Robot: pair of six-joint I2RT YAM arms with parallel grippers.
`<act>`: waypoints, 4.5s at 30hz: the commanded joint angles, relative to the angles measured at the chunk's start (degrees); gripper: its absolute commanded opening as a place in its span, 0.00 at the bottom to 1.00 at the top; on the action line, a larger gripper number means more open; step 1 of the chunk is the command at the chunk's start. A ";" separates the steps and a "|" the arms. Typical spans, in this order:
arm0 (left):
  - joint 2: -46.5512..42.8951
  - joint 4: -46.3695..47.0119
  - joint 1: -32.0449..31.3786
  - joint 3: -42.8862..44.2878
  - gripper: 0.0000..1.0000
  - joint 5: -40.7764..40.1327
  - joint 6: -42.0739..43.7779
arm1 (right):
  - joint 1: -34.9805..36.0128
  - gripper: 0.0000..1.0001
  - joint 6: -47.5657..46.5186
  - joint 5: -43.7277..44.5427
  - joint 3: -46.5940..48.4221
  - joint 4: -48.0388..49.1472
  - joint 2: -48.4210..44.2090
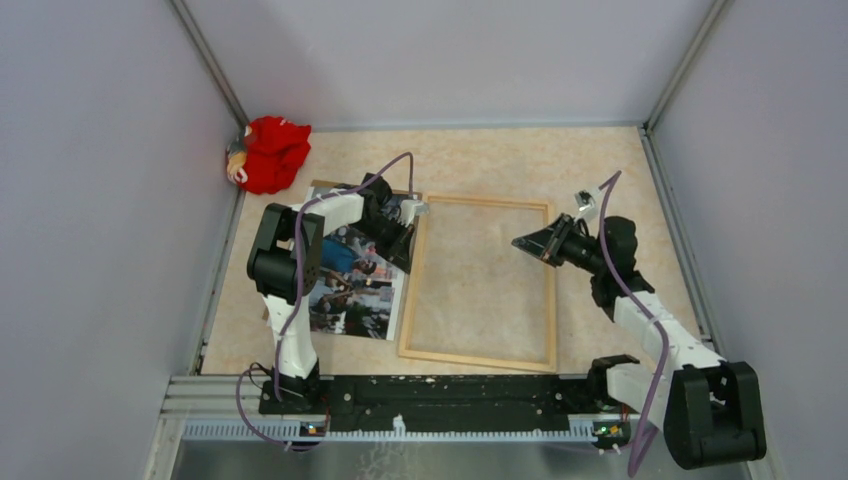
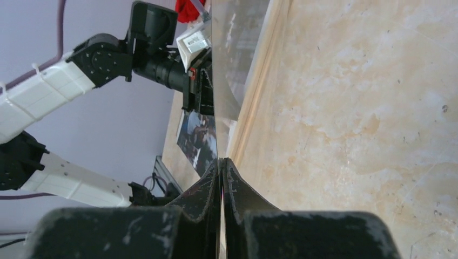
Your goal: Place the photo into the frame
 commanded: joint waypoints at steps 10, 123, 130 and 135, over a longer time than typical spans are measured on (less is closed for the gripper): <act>1.64 1.03 0.09 -0.45 0.05 0.40 1.00 | 0.51 0.00 18.39 3.41 -9.96 25.38 -1.29; -0.73 1.76 0.75 -1.80 0.00 0.39 0.44 | 12.47 0.00 37.97 22.17 -9.06 27.61 -0.51; -0.94 1.88 0.73 -1.90 0.00 0.38 0.44 | 14.50 0.00 37.93 23.57 -7.35 26.71 0.76; -1.20 1.98 0.77 -2.07 0.00 0.28 0.42 | 15.64 0.00 38.08 26.02 -6.09 24.81 1.77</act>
